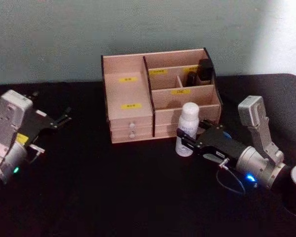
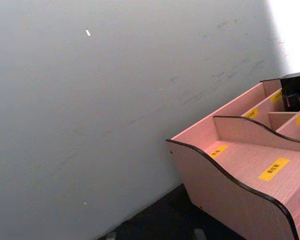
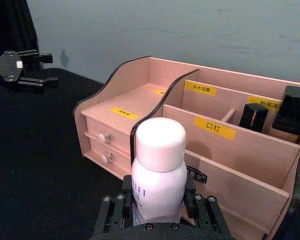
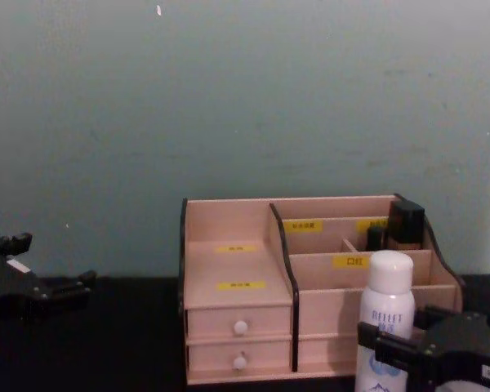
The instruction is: Pick up the facial cleanser and watermelon frost from the table and place them into the tiered storage box.
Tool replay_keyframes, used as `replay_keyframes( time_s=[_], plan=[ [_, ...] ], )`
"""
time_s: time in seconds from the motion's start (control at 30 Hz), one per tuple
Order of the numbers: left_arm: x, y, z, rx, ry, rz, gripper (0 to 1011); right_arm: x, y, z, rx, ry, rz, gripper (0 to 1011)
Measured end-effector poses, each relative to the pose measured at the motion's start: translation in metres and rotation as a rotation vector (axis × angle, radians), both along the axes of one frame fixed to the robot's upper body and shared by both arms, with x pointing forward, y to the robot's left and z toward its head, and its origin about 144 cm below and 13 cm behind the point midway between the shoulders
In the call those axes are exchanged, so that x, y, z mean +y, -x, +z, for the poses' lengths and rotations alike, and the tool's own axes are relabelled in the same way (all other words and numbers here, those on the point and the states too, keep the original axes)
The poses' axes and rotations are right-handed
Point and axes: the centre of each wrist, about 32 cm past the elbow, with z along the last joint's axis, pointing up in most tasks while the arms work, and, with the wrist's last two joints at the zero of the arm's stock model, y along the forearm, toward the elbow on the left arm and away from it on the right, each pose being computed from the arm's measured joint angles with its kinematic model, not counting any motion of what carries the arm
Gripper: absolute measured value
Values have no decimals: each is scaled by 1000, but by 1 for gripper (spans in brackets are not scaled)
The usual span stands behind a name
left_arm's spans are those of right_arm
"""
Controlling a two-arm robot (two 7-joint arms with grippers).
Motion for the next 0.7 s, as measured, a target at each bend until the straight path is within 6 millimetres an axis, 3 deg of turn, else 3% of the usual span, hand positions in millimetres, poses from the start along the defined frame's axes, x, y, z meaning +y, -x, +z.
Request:
replay_keyframes(
  time_s=[0.7],
  plan=[
    [0, 0, 0, 0, 0, 0, 1001, -4, 5, 6, -1, -6, 62, 596]
  ],
)
